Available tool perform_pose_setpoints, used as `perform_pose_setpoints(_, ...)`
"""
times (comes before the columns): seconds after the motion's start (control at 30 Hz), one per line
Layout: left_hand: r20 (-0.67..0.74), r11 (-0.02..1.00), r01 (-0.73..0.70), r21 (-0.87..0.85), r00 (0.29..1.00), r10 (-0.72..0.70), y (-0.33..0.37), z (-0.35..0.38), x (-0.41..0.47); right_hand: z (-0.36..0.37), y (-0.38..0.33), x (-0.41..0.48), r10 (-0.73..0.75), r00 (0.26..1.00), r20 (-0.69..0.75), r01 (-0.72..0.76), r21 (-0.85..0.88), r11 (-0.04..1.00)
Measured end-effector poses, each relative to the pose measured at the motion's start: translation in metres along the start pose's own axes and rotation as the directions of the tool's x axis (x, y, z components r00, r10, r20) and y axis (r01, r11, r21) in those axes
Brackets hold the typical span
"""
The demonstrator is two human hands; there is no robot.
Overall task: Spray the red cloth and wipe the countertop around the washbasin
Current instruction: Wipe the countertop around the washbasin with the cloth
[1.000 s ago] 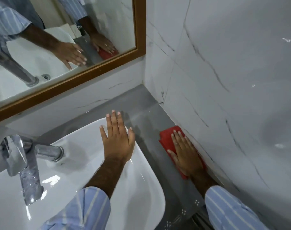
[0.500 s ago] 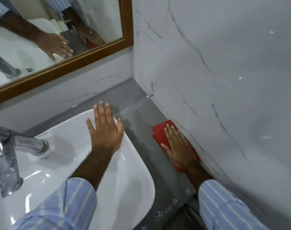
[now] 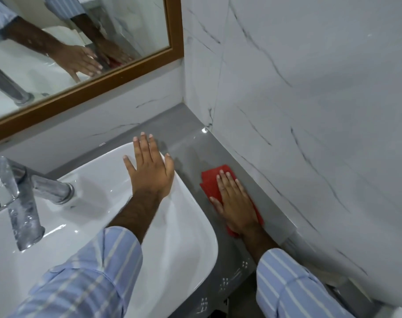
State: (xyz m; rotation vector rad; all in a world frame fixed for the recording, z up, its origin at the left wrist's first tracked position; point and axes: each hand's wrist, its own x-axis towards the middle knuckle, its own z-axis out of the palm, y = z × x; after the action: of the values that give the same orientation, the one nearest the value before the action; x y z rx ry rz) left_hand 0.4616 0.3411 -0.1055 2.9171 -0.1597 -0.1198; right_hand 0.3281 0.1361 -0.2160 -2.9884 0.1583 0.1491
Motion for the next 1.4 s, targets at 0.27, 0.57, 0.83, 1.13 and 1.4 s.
perform_pose_setpoints(0.27,0.037,1.000,0.006,0.008,0.999,-0.006,0.001,-0.005,-0.001,-0.005,0.051,-0.110,0.269,0.963,0.016,-0.269,0.081,0.960)
perform_pose_setpoints(0.57,0.035,0.999,0.016,0.031,0.999,-0.017,-0.001,0.002,0.004,-0.003,0.021,-0.030,-0.098,0.995,-0.006,0.098,0.026,0.995)
perform_pose_setpoints(0.83,0.065,1.000,0.020,0.024,0.998,-0.022,0.003,-0.005,0.002,0.001,0.063,-0.111,0.208,0.975,-0.081,-0.204,0.064,0.977)
perform_pose_setpoints(1.13,0.025,0.999,0.030,-0.021,0.999,-0.030,0.003,-0.004,-0.002,0.024,-0.006,-0.126,-0.204,0.979,0.009,0.202,0.094,0.975)
perform_pose_setpoints(1.4,0.030,0.994,-0.063,-0.090,0.997,0.066,0.021,0.010,-0.057,0.005,0.016,-0.104,0.133,0.990,-0.043,-0.133,-0.002,0.991)
